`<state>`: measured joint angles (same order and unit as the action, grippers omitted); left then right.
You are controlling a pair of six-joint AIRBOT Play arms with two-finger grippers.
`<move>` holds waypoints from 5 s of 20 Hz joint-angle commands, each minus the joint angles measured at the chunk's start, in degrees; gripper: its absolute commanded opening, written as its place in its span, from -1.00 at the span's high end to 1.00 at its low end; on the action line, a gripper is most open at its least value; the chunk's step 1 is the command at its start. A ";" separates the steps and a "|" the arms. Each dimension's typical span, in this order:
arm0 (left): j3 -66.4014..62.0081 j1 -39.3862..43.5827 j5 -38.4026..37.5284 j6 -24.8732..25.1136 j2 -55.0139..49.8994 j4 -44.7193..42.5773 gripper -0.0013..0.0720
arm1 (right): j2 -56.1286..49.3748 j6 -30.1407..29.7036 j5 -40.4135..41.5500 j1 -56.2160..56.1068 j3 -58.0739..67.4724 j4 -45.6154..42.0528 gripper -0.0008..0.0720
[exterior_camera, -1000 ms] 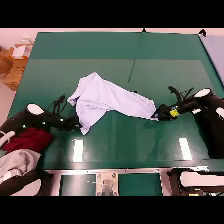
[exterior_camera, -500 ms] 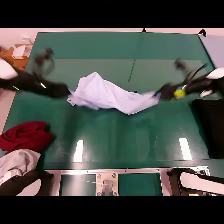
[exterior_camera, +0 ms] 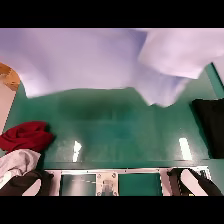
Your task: Fold the shirts.
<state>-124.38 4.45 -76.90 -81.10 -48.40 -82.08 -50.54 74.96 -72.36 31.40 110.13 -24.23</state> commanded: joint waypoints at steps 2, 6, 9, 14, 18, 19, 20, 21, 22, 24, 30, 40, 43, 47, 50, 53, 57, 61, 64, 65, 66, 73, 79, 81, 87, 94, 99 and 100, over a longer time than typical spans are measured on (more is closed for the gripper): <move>-2.43 -0.02 0.63 2.10 2.80 -1.77 0.90 | 5.95 1.42 7.85 4.39 3.89 -3.69 0.92; 13.00 -0.02 3.91 3.67 2.03 0.81 0.90 | 3.98 1.31 7.34 4.33 -3.21 -4.04 0.92; 27.04 -0.02 8.74 6.88 -3.93 7.72 0.90 | 0.35 -2.19 8.13 2.84 -16.83 -4.09 0.92; 37.57 0.00 24.57 13.29 -26.64 16.52 0.90 | -16.35 -12.61 22.71 -5.55 -39.10 -4.13 0.92; 34.95 0.11 32.37 18.60 -46.77 30.80 0.90 | -38.40 -14.14 27.12 -7.93 -34.86 -3.21 0.92; 33.92 0.11 33.07 19.43 -50.16 33.00 0.90 | -42.95 -14.14 26.82 -8.28 -32.54 -3.23 0.92; 33.42 0.11 34.25 19.65 -52.35 34.99 0.90 | -47.04 -14.08 26.18 -8.55 -30.32 -3.21 0.92; 33.22 0.09 35.12 19.67 -53.88 36.59 0.71 | -49.94 -13.88 25.64 -8.57 -28.76 -3.21 0.92; 33.20 0.09 35.67 19.65 -54.66 36.76 -0.17 | -51.91 -13.64 25.03 -8.57 -27.71 -3.26 0.82; 32.79 -0.83 33.94 19.58 -54.75 36.63 -0.84 | -53.16 -13.51 23.52 -7.41 -26.86 -3.52 0.24; 23.06 -14.23 -5.44 7.10 -54.75 30.67 -0.83 | -48.15 -9.53 -1.05 7.21 -26.16 -9.99 0.28; 64.22 -17.38 -3.63 8.24 -42.53 29.64 -0.83 | -32.94 -12.68 -0.50 25.22 -53.20 -21.92 0.22; 70.31 -12.59 3.74 10.27 -42.51 35.56 -0.83 | -32.94 -13.33 1.66 24.06 -57.27 -21.81 0.15; 71.56 -5.05 10.54 11.82 -42.56 38.80 -0.21 | -33.11 -13.44 4.15 20.68 -60.83 -21.86 -0.16; 70.62 -5.03 10.21 12.72 -42.49 38.71 0.66 | -34.49 -13.55 4.24 17.59 -61.46 -21.86 -0.21; 70.64 -5.03 9.84 13.68 -42.51 38.60 0.90 | -37.24 -13.53 4.20 13.94 -61.46 -21.88 -0.21; 70.64 -5.03 9.97 13.73 -42.51 37.07 0.90 | -41.20 -13.53 4.57 10.86 -61.40 -21.64 -0.21; 70.51 -5.03 10.43 14.16 -42.49 37.07 0.90 | -41.57 -13.77 5.20 10.78 -60.74 -21.29 0.25; 66.16 -5.03 8.07 14.51 -41.05 37.11 0.90 | -41.00 -15.19 0.22 10.60 -56.50 -16.81 0.91; 62.99 -5.03 6.58 14.49 -39.45 37.09 0.90 | -39.54 -16.26 -2.40 10.43 -53.90 -13.57 0.92; 59.08 -5.03 5.33 13.62 -36.85 37.09 0.90 | -37.00 -16.55 -4.76 10.10 -50.71 -10.16 0.92; 18.12 -5.03 5.44 10.43 -14.23 37.07 0.90 | -8.24 -14.34 -1.42 10.34 -21.42 7.98 0.92; 1.92 -5.03 11.43 10.14 -1.33 29.83 0.90 | 10.29 -11.50 12.13 16.00 -9.01 4.00 0.92; 3.98 -5.03 9.81 7.45 0.39 24.90 0.90 | 12.07 -10.80 13.68 15.98 -9.03 1.55 0.92; 25.81 -5.03 9.46 6.16 -2.05 22.27 0.90 | 9.46 -11.41 12.76 13.33 -24.35 2.58 0.92; 48.24 -4.85 21.66 18.27 -27.06 34.80 0.90 | -8.50 -23.54 30.05 -5.38 -54.16 0.15 0.92; 40.68 -4.85 28.09 24.17 -48.68 45.94 0.90 | -37.11 -24.17 32.76 -7.32 -41.86 1.33 0.92; 38.25 -4.85 29.44 24.13 -50.58 45.94 0.90 | -41.99 -24.02 31.47 -7.32 -37.07 1.29 0.92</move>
<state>-82.26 -0.40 -51.83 -59.75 -89.91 -41.01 -78.81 51.70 -41.65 25.36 65.91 -23.27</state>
